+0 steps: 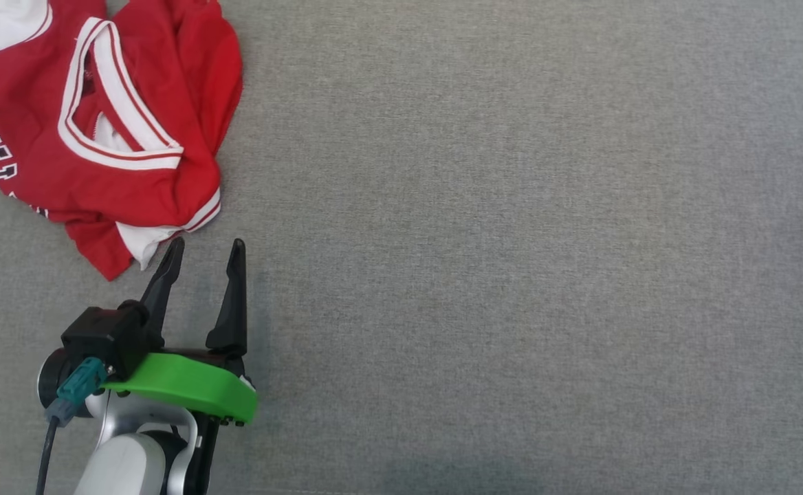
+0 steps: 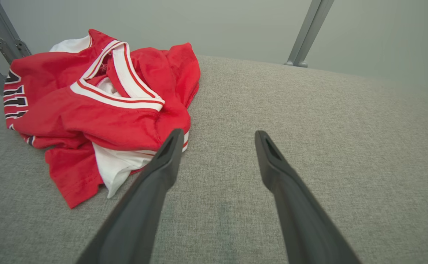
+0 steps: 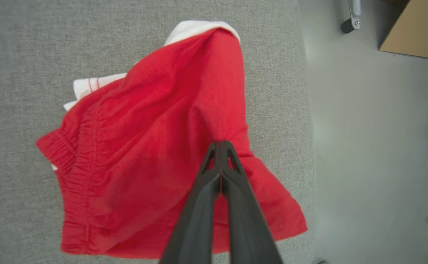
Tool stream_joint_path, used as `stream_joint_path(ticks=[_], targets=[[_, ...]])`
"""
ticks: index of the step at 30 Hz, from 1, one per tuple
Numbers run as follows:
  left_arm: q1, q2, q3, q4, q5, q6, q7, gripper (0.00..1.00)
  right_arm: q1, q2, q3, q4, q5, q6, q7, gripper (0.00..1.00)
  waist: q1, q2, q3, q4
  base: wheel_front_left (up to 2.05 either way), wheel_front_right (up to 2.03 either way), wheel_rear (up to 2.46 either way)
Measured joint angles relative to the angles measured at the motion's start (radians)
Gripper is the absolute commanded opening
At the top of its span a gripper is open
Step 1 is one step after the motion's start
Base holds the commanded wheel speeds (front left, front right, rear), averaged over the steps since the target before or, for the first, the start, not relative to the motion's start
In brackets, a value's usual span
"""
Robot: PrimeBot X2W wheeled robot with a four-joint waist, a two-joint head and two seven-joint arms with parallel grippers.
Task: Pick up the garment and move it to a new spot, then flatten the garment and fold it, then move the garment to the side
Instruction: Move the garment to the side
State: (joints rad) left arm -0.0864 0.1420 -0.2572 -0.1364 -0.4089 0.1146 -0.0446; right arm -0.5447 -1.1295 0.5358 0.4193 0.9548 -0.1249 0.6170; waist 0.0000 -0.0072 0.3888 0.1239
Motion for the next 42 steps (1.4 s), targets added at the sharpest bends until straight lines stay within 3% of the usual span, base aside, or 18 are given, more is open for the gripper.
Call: stream_joint_path(ticks=[1,2,3,4,8,12,18,27,37,42], targets=[[0.0,0.001,0.001,0.003,0.0,0.0,0.0,1.0,0.0,0.001,-0.004,0.016,-0.009,0.0,-0.008,0.0,0.0,0.0,0.001,-0.008,0.0,0.0,0.0],[0.0,0.001,0.001,0.006,0.0,0.0,0.0,1.0,0.0,0.001,-0.008,0.032,-0.021,0.0,-0.015,0.29,0.0,0.0,0.001,-0.017,0.0,0.0,0.0],[0.0,0.002,0.001,0.009,0.0,0.0,0.0,1.0,0.0,0.001,-0.012,0.049,-0.036,0.0,-0.026,0.47,0.0,0.0,0.0,-0.024,0.0,0.0,0.0],[0.0,0.003,0.001,0.011,0.001,0.0,0.0,1.0,0.0,0.0,-0.016,0.063,-0.049,0.0,-0.034,1.0,0.0,0.0,0.0,-0.032,0.0,0.0,0.0],[-0.001,0.004,0.002,0.021,0.002,0.0,0.0,1.0,0.0,0.005,-0.033,0.102,-0.087,0.0,-0.073,1.0,0.0,0.0,-0.006,-0.058,0.0,0.0,0.0],[-0.011,0.002,-0.005,0.035,0.002,-0.01,-0.014,1.0,0.0,0.065,-0.071,0.116,-0.112,0.0,-0.183,1.0,0.0,0.0,-0.027,-0.077,0.0,0.0,0.0],[-0.028,0.006,-0.001,0.075,0.018,-0.014,-0.055,1.0,-0.021,0.158,-0.104,0.044,-0.169,0.0,-0.394,1.0,0.0,0.0,-0.072,-0.087,0.0,0.0,0.0],[-0.022,0.014,0.057,0.157,0.013,-0.014,-0.127,1.0,0.03,0.323,-0.185,-0.009,-0.2,0.0,-0.695,1.0,0.0,0.0,-0.171,-0.101,0.0,0.0,0.0],[0.093,0.038,0.133,0.256,-0.018,-0.018,-0.178,1.0,0.26,0.516,-0.205,0.029,-0.257,0.0,-0.898,1.0,0.0,0.0,-0.285,-0.121,0.0,0.0,0.0],[0.14,0.055,0.146,0.293,0.005,-0.018,-0.187,1.0,0.356,0.597,-0.228,0.055,-0.293,0.0,-0.882,1.0,0.0,0.0,-0.343,-0.141,0.0,0.0,0.0]])
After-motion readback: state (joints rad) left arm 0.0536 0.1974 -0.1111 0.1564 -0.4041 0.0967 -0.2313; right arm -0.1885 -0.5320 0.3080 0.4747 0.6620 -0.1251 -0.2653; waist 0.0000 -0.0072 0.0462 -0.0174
